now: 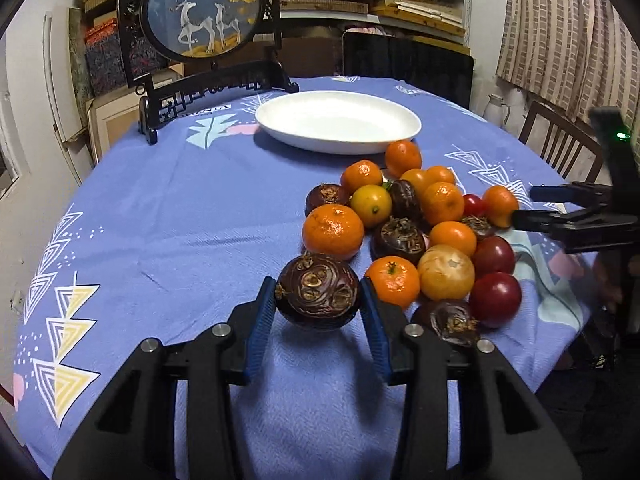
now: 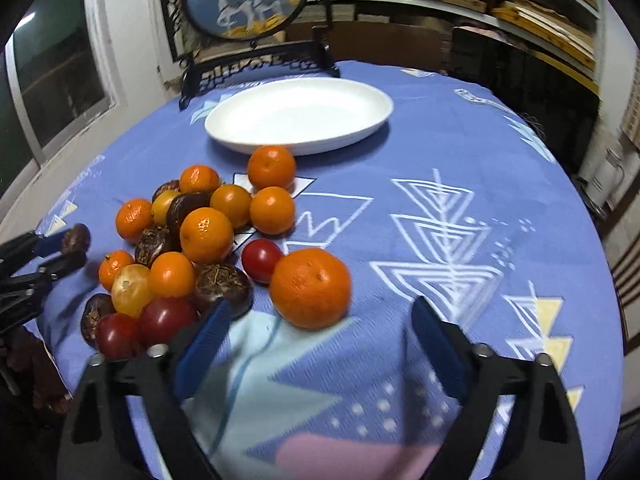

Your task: Organize fruits

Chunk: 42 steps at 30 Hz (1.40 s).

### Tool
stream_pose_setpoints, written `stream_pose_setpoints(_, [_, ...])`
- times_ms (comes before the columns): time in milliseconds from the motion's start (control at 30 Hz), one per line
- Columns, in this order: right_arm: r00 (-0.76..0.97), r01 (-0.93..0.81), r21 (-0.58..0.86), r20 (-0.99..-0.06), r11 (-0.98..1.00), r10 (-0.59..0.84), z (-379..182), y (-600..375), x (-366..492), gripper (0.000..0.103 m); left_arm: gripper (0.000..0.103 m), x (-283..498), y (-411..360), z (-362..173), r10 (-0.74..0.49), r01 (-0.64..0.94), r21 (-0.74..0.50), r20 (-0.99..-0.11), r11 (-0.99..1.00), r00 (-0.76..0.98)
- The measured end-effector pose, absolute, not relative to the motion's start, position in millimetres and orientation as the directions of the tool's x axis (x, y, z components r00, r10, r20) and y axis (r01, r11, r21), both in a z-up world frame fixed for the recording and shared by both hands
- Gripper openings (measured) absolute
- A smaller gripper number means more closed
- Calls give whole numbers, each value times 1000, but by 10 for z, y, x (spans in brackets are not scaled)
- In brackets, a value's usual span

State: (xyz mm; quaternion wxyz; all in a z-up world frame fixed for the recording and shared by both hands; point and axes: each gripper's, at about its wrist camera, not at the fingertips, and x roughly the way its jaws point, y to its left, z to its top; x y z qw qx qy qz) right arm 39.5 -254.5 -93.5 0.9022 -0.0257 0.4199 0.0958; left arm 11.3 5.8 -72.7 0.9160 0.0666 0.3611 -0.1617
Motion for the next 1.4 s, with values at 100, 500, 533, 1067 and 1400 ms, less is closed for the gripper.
stream_pose_setpoints(100, [598,-192,69,-783,979,172,-1006,-2535,544,61,41,107,68,-729,-255,344,-7,-683,939,684])
stream_pose_setpoints(500, [597,-223,255,-727,941,339,-713,-2781,583,46,41,436,103,-482,-287,323,-73,-669,944,686])
stream_pose_setpoints(533, [596,-226,259,-726,939,343,-654,-2784,661,46,41,550,48,-453,-289,332,-70,-677,941,677])
stream_pose_setpoints(1067, [578,-134,259,-764,957,288,-540,-2616,2381,65,52,2627,-727,-540,-280,339,-97,-788,936,549])
stream_pose_setpoints(1400, [640,-175,181,-726,968,251,-427,-2720,1412,70,85,1435,-291,-149,-324,364,-82,-659,928,679])
